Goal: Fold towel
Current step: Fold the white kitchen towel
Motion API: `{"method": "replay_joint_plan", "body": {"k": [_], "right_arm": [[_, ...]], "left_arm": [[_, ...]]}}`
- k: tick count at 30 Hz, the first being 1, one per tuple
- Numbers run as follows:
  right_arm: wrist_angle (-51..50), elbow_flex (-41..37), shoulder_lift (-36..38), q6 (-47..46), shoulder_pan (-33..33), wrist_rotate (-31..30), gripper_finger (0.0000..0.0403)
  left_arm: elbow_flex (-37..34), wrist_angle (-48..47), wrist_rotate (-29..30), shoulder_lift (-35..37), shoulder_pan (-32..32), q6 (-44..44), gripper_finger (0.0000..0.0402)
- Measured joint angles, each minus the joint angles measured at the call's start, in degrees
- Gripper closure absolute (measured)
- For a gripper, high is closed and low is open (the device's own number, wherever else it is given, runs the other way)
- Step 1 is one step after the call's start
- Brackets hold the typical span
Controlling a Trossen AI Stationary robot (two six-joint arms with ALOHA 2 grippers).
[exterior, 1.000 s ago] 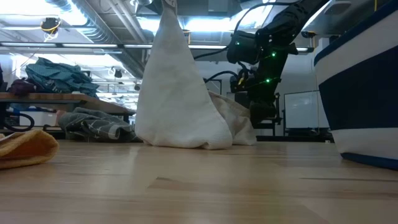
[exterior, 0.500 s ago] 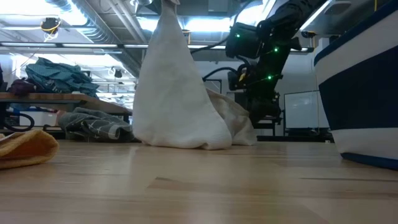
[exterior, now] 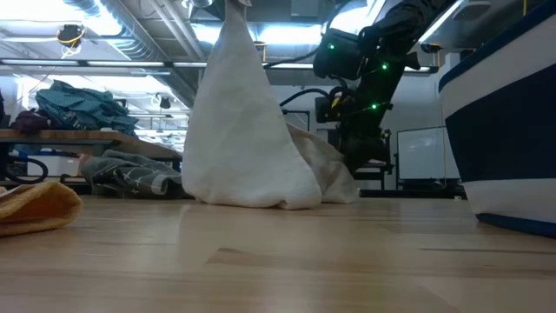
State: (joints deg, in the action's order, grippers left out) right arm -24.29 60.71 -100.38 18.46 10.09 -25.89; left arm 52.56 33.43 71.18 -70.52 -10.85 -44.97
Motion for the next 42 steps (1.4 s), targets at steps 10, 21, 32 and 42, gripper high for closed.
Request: {"method": "replay_joint_plan", "body": {"k": [10, 21, 32, 42], "right_arm": [[2.18, 0.00, 0.02, -0.11, 0.00, 0.61, 0.0338], [-6.04, 2.96, 0.02, -0.18, 0.00, -5.34, 0.0397], [-28.28, 24.76, 1.03, -1.69, 0.07, -18.79, 0.0400], [-45.66, 48.85, 1.05, -1.67, 7.68, -27.03, 0.0401]], "left_arm": [[0.00, -0.07, 0.00, 0.00, 0.00, 0.00, 0.0401], [0.00, 0.06, -0.02, 0.00, 0.14, 0.00, 0.0401], [-0.04, 7.61, -5.24, -0.02, 4.67, -3.28, 0.0401], [-0.04, 24.76, -17.93, 3.82, 10.23, -13.66, 0.0401]]}}
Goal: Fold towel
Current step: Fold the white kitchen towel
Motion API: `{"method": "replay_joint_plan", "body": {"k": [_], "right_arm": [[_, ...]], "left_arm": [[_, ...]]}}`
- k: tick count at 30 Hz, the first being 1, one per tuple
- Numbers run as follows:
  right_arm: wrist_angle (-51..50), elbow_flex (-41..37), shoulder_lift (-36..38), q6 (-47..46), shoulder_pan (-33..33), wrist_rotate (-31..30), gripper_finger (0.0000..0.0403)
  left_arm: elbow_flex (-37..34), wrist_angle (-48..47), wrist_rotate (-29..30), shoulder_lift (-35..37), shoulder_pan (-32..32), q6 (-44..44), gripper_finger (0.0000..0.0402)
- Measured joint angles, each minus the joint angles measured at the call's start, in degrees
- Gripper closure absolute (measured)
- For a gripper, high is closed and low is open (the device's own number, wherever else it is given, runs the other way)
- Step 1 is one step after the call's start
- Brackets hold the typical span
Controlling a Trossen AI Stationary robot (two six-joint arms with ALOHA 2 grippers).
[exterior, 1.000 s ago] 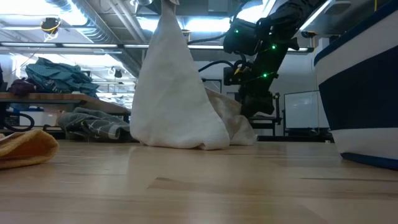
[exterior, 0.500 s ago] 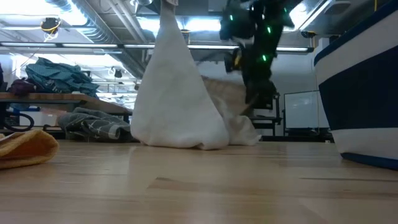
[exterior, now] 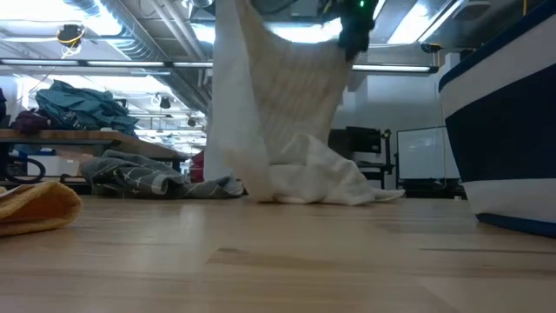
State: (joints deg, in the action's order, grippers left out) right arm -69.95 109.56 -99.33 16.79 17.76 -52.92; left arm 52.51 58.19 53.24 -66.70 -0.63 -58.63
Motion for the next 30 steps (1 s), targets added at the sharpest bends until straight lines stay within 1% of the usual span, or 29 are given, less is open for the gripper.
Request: {"method": "replay_joint_plan", "body": {"k": [4, 7, 10, 11, 13, 15, 20, 22, 25, 30], "right_arm": [[-0.92, 10.26, 0.00, 0.94, 5.05, -0.52, 0.0401], [-0.45, 17.98, 0.00, 2.01, 8.62, 0.15, 0.0401], [0.31, 24.59, 0.00, 2.82, 11.63, 4.21, 0.0401], [1.19, 25.61, 0.15, 2.89, 12.48, 5.86, 0.0401], [5.96, 23.80, 2.20, 4.29, 13.66, 7.19, 0.0402], [8.26, 23.36, 3.24, 5.90, 14.89, 7.91, 0.0402], [9.85, 25.17, 3.69, 8.92, 17.25, 7.95, 0.0402], [10.35, 25.39, 3.67, 11.09, 17.96, 7.92, 0.0402], [12.64, 25.39, 3.67, 15.03, 19.27, 6.72, 0.0402], [19.85, 25.39, 3.65, 22.86, 22.45, 6.00, 0.0402]], "left_arm": [[1.24, -0.15, -6.26, 1.96, 5.39, 4.44, 0.0401], [4.80, -0.78, -11.26, 2.31, 10.53, 10.35, 0.0401], [9.59, -3.64, -16.95, 1.71, 15.74, 17.92, 0.0401], [11.46, -5.52, -19.01, 1.33, 17.34, 20.63, 0.0401], [15.48, -9.92, -22.14, 0.15, 20.37, 25.65, 0.0401], [19.79, -14.24, -24.18, -1.59, 23.12, 29.90, 0.0401], [29.72, -21.69, -27.70, -6.96, 28.42, 37.91, 0.0401], [33.02, -22.93, -29.11, -9.14, 29.79, 40.63, 0.0401], [37.25, -23.24, -29.74, -12.25, 31.64, 43.08, 0.0401], [43.51, -23.48, -29.90, -16.65, 34.21, 45.58, 0.0401]]}}
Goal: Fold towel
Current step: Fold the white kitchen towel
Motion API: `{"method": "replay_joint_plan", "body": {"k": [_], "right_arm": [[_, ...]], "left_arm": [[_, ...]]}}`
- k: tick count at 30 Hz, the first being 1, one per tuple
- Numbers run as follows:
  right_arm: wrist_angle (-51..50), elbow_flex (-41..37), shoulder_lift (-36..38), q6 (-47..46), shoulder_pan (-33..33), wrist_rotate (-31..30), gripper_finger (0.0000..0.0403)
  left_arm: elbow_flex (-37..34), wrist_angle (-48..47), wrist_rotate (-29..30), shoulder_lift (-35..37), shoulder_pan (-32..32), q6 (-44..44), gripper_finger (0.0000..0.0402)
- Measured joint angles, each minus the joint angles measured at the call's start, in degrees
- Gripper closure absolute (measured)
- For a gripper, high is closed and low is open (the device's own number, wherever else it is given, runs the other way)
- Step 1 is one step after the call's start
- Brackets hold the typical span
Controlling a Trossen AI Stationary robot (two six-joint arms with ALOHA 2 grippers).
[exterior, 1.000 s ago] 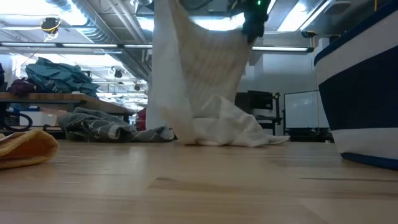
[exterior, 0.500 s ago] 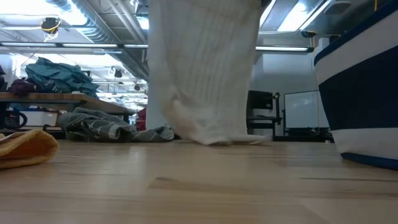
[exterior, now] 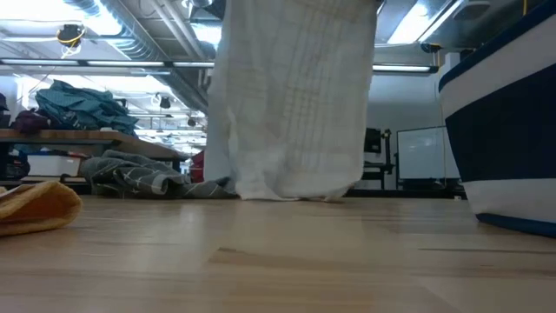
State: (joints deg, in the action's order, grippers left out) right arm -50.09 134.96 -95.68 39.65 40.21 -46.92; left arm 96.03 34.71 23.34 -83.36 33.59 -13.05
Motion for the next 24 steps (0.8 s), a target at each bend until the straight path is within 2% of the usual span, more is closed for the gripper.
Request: {"method": "replay_joint_plan", "body": {"k": [6, 11, 19, 24], "right_arm": [[11.97, 0.00, 0.00, 11.08, 3.81, 0.22, 0.0402], [17.07, 0.00, -0.02, 16.27, 5.67, 2.30, 0.0402], [16.96, 0.00, -0.02, 17.18, 5.99, 4.04, 0.0402], [9.23, 0.00, 0.17, 19.15, 5.96, 2.44, 0.0402]], "left_arm": [[5.94, 0.08, -2.43, -4.08, 3.04, 4.03, 0.0401], [9.97, 0.29, -5.33, -7.69, 4.85, 9.33, 0.0401], [14.34, 0.05, -7.69, -12.06, 6.82, 12.56, 0.0401], [14.45, -6.61, -12.91, -10.35, 6.57, 16.99, 0.0401]]}}
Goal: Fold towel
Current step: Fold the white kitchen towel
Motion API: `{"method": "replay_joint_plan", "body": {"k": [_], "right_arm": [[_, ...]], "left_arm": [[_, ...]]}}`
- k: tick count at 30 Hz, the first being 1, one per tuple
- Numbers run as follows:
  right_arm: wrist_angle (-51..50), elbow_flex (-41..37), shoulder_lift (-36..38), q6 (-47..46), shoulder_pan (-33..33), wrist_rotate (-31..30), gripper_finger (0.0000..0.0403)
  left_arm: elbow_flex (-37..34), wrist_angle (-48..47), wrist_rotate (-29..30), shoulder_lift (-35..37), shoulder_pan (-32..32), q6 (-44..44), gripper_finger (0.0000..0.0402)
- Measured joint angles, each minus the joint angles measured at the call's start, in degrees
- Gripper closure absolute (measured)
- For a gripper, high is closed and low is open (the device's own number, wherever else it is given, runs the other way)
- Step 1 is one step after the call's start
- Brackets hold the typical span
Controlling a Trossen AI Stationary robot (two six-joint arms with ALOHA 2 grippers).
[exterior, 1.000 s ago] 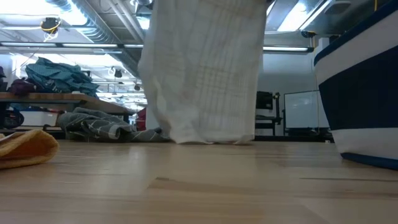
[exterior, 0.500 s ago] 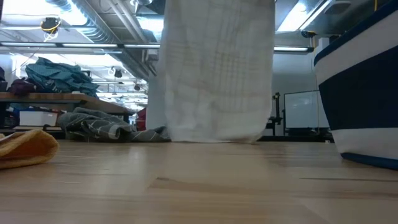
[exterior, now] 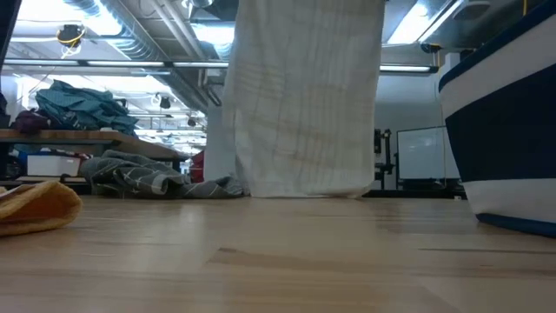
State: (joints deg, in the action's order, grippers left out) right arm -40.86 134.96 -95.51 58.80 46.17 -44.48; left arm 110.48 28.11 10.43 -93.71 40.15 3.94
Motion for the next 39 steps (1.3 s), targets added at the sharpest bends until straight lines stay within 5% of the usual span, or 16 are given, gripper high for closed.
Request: {"method": "replay_joint_plan", "body": {"k": [8, 18, 39], "right_arm": [[-10.87, -0.04, 3.07, -7.66, -0.04, 5.58, 0.0402], [-0.52, 0.00, 6.82, -5.04, -0.07, 6.65, 0.0402], [18.28, -0.02, 6.25, 1.69, 0.64, 11.13, 0.0402]], "left_arm": [[0.00, -10.13, -4.02, 5.20, -5.66, -3.87, 0.0401], [0.00, -8.37, -1.92, 7.41, -6.59, -12.03, 0.0401], [0.21, 8.82, -1.46, -0.53, 5.21, 4.69, 0.0401]]}}
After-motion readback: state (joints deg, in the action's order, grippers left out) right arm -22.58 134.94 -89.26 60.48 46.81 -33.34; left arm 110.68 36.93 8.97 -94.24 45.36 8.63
